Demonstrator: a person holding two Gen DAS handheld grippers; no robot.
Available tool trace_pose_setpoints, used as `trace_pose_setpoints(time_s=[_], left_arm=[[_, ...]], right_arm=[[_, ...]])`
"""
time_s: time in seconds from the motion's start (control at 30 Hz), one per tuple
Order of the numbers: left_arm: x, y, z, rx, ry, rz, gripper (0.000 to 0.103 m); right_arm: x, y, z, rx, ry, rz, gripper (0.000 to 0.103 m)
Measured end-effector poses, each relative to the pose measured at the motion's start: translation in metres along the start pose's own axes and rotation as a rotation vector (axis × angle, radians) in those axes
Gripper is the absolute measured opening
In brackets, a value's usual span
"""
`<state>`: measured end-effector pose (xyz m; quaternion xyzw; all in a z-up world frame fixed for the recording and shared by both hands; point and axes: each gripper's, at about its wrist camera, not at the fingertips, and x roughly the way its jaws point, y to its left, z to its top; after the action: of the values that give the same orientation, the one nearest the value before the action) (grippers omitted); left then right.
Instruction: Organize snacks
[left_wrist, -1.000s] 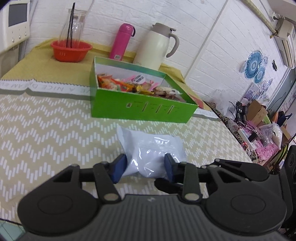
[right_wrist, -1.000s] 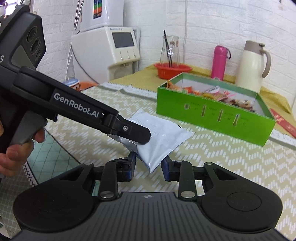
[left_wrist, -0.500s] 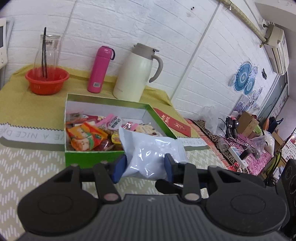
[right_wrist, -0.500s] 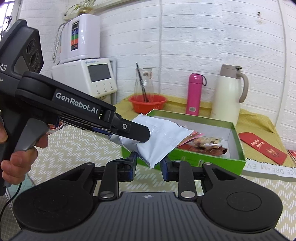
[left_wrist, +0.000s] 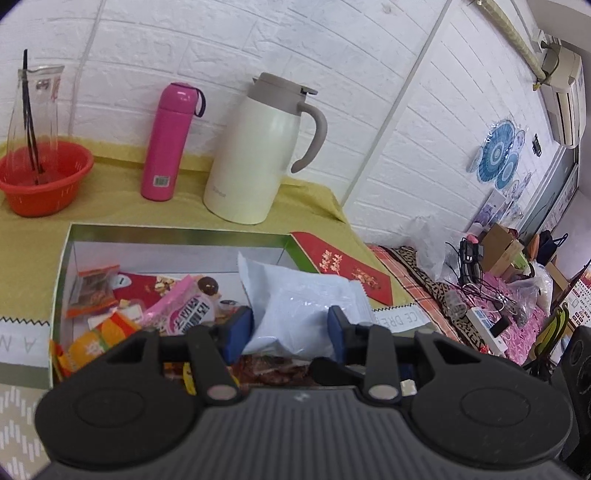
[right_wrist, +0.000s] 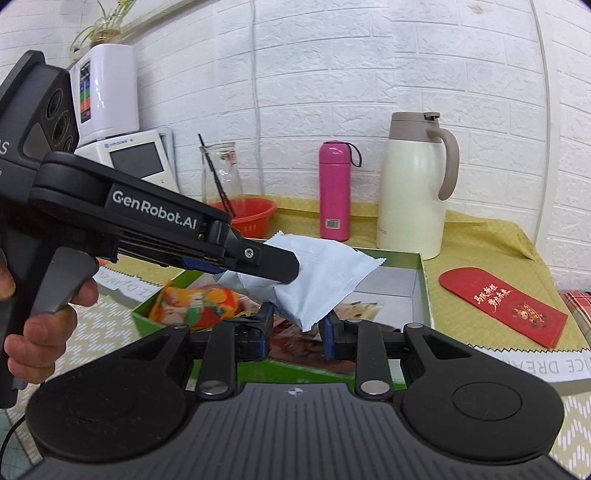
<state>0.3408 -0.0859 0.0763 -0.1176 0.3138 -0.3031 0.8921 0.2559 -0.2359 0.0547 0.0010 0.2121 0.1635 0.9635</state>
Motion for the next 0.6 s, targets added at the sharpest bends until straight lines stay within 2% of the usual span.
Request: trace_pose_setpoints(time_s=[0.23, 0.3, 0.33, 0.37, 0.4, 0.43, 0.53, 0.6], left_arm=[[0.034, 0.008, 0.011, -0.001, 0.021, 0.013, 0.033], [0.041, 0.010, 0.011, 0.002, 0.027, 0.017, 0.033], [0.043, 0.011, 0.011, 0.000, 0.028, 0.019, 0.038], [0.043, 0.014, 0.010, -0.004, 0.026, 0.020, 0.046], [0.041, 0.015, 0.009, -0.008, 0.016, 0.025, 0.065], [0.038, 0.016, 0.008, -0.013, -0.003, 0.035, 0.079], [0.028, 0.015, 0.007, -0.011, -0.053, 0.055, 0.080], [0.024, 0.012, 0.007, 0.003, -0.067, 0.122, 0.080]], right_arm=[[0.025, -0.020, -0.001, 0.015, 0.014, -0.013, 0.049], [0.032, -0.024, -0.003, 0.005, 0.016, -0.028, 0.053], [0.035, -0.025, -0.005, -0.006, 0.013, -0.040, 0.058], [0.037, -0.026, -0.007, -0.023, 0.012, -0.052, 0.074], [0.037, -0.025, -0.009, -0.041, 0.014, -0.059, 0.089], [0.037, -0.025, -0.011, -0.058, 0.007, -0.067, 0.103], [0.031, -0.020, -0.017, -0.099, -0.029, -0.074, 0.103], [0.031, -0.016, -0.018, -0.113, -0.020, -0.071, 0.103]])
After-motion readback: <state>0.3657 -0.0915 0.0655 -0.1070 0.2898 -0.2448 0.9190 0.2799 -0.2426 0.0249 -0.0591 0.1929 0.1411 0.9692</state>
